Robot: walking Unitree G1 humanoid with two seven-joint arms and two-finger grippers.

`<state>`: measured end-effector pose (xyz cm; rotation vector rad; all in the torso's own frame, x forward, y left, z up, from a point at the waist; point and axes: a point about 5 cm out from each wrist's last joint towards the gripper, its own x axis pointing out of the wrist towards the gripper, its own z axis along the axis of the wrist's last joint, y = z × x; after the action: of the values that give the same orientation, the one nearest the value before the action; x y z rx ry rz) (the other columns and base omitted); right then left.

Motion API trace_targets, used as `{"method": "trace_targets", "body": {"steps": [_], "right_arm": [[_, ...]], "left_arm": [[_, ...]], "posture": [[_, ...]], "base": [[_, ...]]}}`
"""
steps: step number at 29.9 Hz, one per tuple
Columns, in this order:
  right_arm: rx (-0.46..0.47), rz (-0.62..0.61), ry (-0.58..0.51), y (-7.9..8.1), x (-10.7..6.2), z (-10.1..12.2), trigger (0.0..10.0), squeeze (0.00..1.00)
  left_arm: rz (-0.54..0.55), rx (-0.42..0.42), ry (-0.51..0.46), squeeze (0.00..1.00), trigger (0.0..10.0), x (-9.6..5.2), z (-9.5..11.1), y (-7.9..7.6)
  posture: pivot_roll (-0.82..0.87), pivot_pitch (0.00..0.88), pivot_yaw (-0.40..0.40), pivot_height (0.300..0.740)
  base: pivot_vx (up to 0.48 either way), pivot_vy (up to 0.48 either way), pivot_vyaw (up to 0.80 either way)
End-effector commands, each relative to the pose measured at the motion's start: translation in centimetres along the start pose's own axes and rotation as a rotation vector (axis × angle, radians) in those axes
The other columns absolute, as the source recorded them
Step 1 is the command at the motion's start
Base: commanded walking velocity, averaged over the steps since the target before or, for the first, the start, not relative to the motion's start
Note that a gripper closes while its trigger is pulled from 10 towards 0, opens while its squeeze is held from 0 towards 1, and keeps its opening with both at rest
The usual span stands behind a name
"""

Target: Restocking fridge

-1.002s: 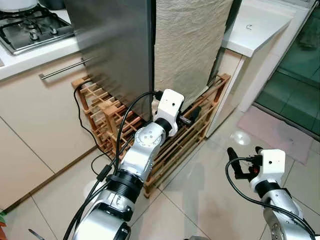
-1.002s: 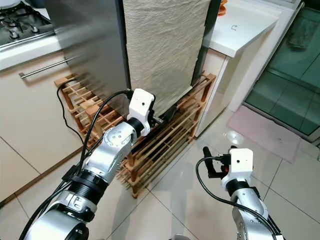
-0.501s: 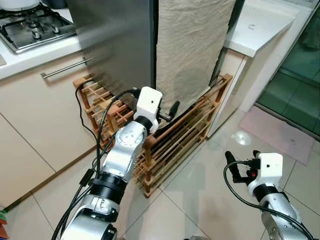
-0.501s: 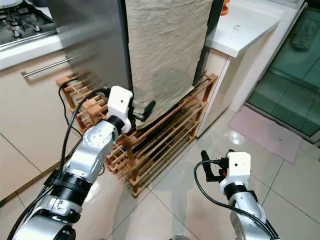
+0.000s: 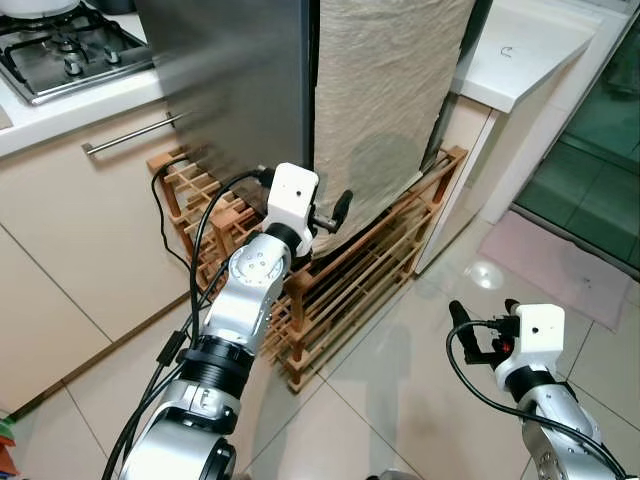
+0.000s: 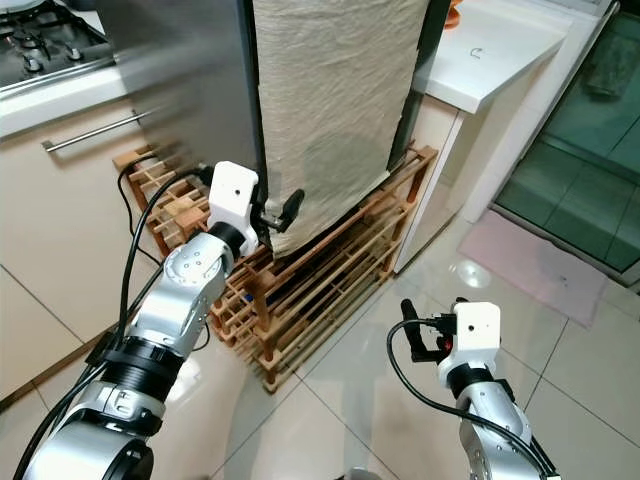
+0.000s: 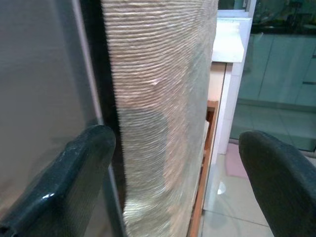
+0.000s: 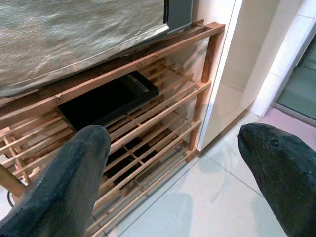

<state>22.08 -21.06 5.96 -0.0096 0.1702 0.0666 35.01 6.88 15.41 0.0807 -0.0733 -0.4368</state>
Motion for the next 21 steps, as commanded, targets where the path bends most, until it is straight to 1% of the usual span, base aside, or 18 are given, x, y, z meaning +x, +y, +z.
{"method": "trace_targets", "body": {"steps": [1, 10, 17, 21], "right_arm": [[-0.019, -0.014, -0.003, -0.6, 0.1, 0.2, 10.0, 0.00], [-0.023, -0.018, 0.009, -1.1, 0.2, -0.3, 10.0, 0.00], [-0.021, -0.017, 0.016, -1.1, 0.0, -0.7, 10.0, 0.00], [-0.019, -0.015, 0.018, -1.1, 0.0, -0.9, 10.0, 0.00]], "left_arm": [[0.003, 0.002, 0.007, 0.00, 10.0, 0.3, -0.1, -0.3], [0.014, 0.005, 0.013, 0.00, 10.0, 0.6, -0.3, -0.4], [0.044, 0.019, 0.030, 0.00, 10.0, 0.9, -0.6, -0.2], [0.035, 0.011, 0.041, 0.00, 10.0, 1.2, -0.9, -0.8]], "posture": [[-0.06, 0.032, -0.023, 0.740], [-0.07, 0.027, -0.025, 0.740], [-0.07, 0.031, -0.025, 0.740], [-0.07, 0.035, -0.025, 0.740]], "base": [[0.000, 0.000, 0.00], [0.000, 0.000, 0.00], [0.000, 0.000, 0.00], [0.000, 0.000, 0.00]]}}
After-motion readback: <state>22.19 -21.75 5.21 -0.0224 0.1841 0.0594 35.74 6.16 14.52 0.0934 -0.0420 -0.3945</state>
